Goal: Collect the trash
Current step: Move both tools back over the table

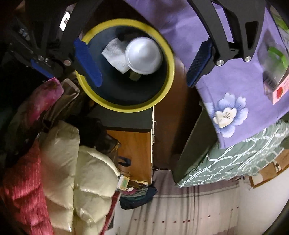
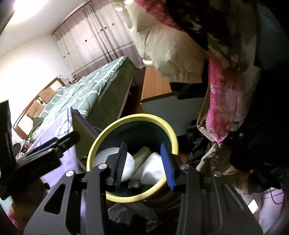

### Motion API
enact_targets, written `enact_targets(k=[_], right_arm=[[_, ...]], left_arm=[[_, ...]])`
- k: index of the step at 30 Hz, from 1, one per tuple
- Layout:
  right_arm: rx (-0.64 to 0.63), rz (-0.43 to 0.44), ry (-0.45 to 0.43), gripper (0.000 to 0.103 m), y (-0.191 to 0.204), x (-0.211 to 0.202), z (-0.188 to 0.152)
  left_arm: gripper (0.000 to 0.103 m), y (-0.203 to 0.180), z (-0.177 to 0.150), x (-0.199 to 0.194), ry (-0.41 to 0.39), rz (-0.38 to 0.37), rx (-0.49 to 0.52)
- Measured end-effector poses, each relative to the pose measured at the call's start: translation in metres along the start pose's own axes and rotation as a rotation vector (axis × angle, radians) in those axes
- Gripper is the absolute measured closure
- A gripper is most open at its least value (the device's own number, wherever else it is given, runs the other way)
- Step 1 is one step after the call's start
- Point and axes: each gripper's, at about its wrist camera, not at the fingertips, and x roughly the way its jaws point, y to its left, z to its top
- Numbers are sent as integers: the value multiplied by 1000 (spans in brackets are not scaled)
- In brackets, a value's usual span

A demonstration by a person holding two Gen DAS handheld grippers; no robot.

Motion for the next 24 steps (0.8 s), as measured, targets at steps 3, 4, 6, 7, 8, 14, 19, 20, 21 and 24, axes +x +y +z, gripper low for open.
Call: enact_targets(k=[3,4,6,7,8,14,19,20,21,24], right_arm=[[-15,9,4,64,9,0,-2],[-22,13,7,64,13,1,-3],[-39,22,13,64,22,3,-5],[-48,26,16,64,27,4,-6],[-62,35,22,64,35,5,-8],[-142,71,53,63,82,12,-20],[-242,115,74,59,141,20,-34],[-259,122,79,58,150,22,-37],[-285,133,87,58,165,24,-41],[-363,186,99,58,205,28,-52]], left_arm=[[10,21,-4,-35,-59,8,-32],[8,28,-6,-47,-81,12,-42],[7,48,-13,-77,-137,37,-62],[7,56,-16,-89,-157,50,-71],[6,67,-20,-102,-178,66,-83],[6,145,-48,-175,-274,168,-184],[5,215,-76,-224,-359,325,-241],[5,229,-81,-230,-370,356,-251],[5,247,-88,-236,-372,387,-267],[5,293,-104,-243,-367,434,-317]])
